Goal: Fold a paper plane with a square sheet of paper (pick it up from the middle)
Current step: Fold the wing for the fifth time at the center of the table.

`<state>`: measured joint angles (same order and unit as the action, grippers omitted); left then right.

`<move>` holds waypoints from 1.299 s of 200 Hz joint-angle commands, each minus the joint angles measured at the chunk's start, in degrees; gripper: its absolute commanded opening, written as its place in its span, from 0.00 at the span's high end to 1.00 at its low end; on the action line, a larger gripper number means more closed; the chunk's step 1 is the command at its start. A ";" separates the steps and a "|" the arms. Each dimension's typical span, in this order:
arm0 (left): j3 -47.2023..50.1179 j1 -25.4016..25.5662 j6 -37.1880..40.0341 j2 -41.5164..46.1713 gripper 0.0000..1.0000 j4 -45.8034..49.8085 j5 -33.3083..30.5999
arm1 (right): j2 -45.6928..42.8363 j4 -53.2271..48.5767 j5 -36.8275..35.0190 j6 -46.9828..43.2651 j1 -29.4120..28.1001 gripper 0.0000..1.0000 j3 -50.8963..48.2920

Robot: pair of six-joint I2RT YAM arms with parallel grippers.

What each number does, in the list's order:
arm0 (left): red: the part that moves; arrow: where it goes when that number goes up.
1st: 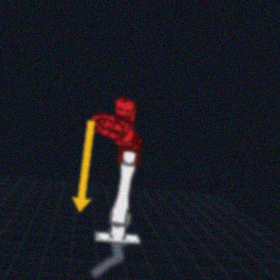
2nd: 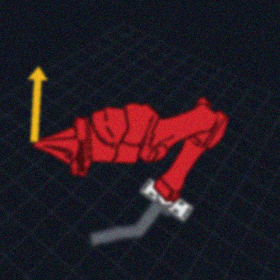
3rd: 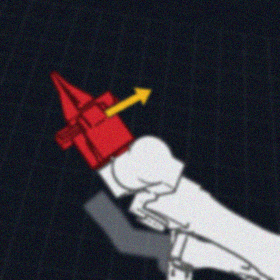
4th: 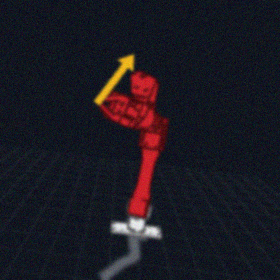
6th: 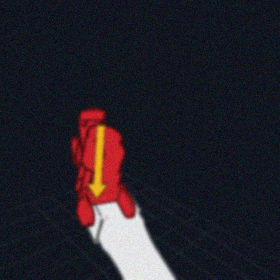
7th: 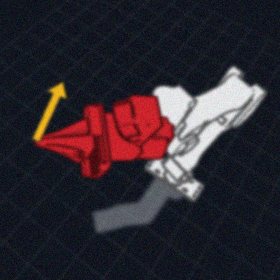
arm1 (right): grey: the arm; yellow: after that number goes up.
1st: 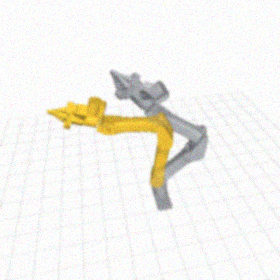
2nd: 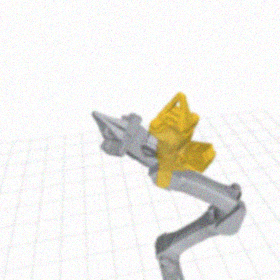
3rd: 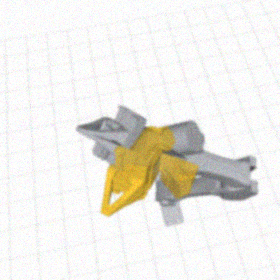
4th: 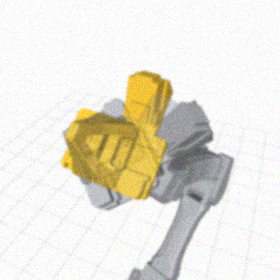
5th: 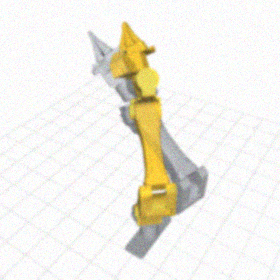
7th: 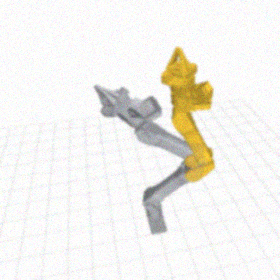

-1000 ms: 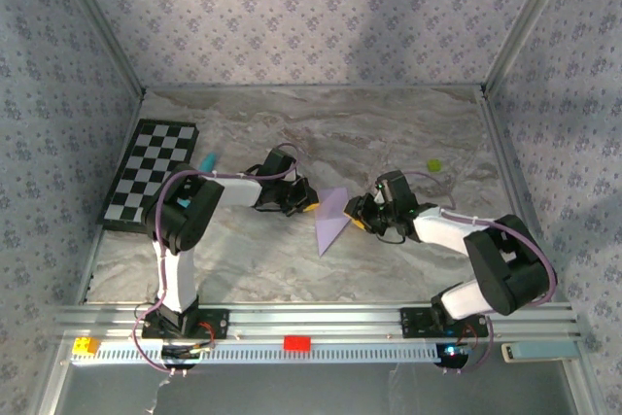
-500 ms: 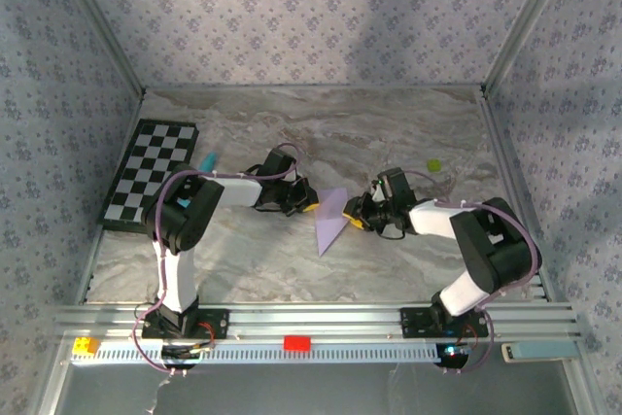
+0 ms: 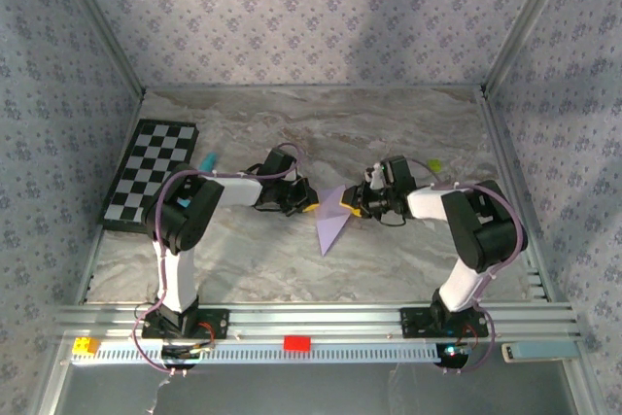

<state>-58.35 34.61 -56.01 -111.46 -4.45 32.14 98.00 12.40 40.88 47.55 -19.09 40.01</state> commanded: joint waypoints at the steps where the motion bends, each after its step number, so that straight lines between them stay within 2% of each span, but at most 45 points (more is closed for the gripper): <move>1: -0.32 0.37 0.73 -1.19 0.92 3.42 0.97 | 1.82 -1.92 5.11 -3.62 1.05 0.70 1.77; 45: -0.65 0.38 0.82 -1.23 0.92 3.66 0.93 | 4.18 -7.16 8.19 -8.88 1.85 0.71 5.07; 108: -0.40 0.40 0.90 -0.91 0.92 3.46 0.87 | 6.76 -10.22 10.56 -11.08 3.07 0.79 7.42; 155: -0.42 0.37 0.81 -0.80 0.92 3.27 1.03 | 8.07 -11.87 12.07 -14.31 3.07 0.80 8.90; 184: -0.21 0.49 0.81 -0.34 0.91 2.74 1.21 | 8.44 -13.44 11.86 -15.29 3.07 0.87 9.61; 205: 0.01 0.57 2.37 1.13 0.85 0.83 2.97 | 7.98 -13.73 11.50 -14.75 3.22 0.94 9.58; 237: -0.54 0.56 7.71 7.31 0.72 5.40 -1.17 | 3.44 -11.66 8.63 -11.99 3.16 0.99 7.45; 260: -0.87 0.66 10.82 11.09 0.66 8.14 -3.54 | -0.46 -6.40 4.86 -4.03 3.17 0.99 4.02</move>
<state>-58.33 34.98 -50.30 -105.93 -0.30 31.33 102.54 1.54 49.63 36.42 -16.36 46.92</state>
